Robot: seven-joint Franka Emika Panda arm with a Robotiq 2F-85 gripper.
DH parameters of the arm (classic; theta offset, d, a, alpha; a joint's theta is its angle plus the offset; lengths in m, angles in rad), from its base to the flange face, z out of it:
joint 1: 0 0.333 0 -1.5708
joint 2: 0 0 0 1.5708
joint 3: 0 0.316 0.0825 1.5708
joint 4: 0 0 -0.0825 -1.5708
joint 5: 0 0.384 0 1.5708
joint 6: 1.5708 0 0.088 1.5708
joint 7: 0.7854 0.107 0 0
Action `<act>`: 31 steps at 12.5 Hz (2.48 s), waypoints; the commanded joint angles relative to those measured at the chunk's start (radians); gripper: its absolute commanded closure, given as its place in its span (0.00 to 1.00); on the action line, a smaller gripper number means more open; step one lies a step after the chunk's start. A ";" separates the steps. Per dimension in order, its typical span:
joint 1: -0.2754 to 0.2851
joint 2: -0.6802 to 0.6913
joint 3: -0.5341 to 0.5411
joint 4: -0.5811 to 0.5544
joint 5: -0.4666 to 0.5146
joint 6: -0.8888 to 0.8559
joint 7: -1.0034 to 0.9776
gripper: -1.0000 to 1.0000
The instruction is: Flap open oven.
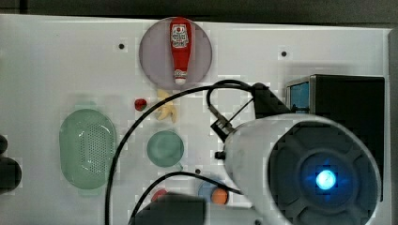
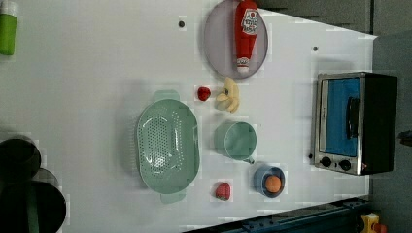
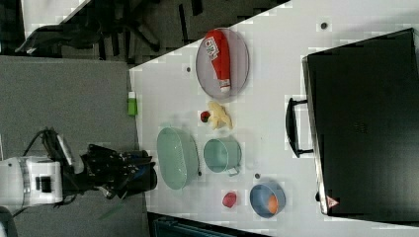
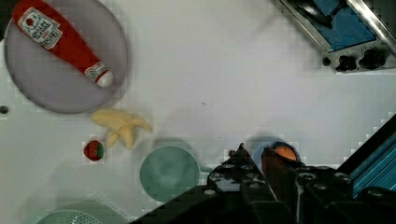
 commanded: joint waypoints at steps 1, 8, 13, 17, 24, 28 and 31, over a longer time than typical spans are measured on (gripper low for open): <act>-0.013 -0.016 -0.066 0.000 0.007 0.006 -0.124 0.83; -0.024 0.067 -0.273 -0.043 -0.003 0.103 -0.777 0.83; -0.028 0.179 -0.352 -0.135 -0.056 0.383 -1.110 0.83; -0.031 0.270 -0.374 -0.226 -0.058 0.609 -1.120 0.83; -0.033 0.383 -0.377 -0.327 -0.073 0.840 -1.120 0.83; -0.030 0.429 -0.371 -0.327 -0.074 0.852 -1.118 0.83; -0.010 0.437 -0.346 -0.327 -0.189 0.850 -1.020 0.83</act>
